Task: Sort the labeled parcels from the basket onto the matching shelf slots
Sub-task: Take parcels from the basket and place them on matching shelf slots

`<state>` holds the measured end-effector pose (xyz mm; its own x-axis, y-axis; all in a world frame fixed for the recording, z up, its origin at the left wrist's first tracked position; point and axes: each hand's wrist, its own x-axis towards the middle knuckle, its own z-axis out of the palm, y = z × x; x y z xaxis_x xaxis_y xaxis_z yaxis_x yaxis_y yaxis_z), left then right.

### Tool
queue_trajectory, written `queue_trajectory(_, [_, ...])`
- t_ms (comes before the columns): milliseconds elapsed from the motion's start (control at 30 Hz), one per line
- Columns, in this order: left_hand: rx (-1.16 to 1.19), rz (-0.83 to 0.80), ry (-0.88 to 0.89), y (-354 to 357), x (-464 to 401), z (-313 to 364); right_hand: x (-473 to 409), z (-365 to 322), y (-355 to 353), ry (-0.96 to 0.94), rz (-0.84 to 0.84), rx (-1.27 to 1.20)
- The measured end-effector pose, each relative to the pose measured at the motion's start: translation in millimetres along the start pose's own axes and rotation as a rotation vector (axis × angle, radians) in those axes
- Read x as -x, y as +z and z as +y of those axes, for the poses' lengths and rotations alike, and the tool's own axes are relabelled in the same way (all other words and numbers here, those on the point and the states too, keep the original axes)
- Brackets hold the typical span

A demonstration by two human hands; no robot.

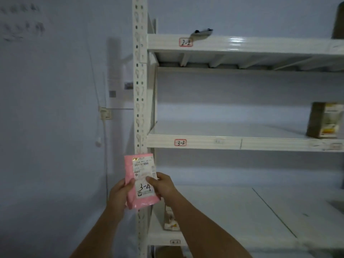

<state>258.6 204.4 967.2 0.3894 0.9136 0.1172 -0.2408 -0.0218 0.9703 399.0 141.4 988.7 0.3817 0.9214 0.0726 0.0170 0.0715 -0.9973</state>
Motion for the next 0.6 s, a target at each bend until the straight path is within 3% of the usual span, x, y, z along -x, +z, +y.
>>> queue_trajectory(400, [-0.033, -0.169, -0.068, 223.7, 69.6, -11.0, 126.2, -34.1, -210.2, -0.076, 0.223, 0.002])
queue_trajectory(600, [-0.074, -0.418, -0.089, 383.0, 129.5, -31.0, 212.8, -42.6, -356.4, -0.101, 0.448, 0.005])
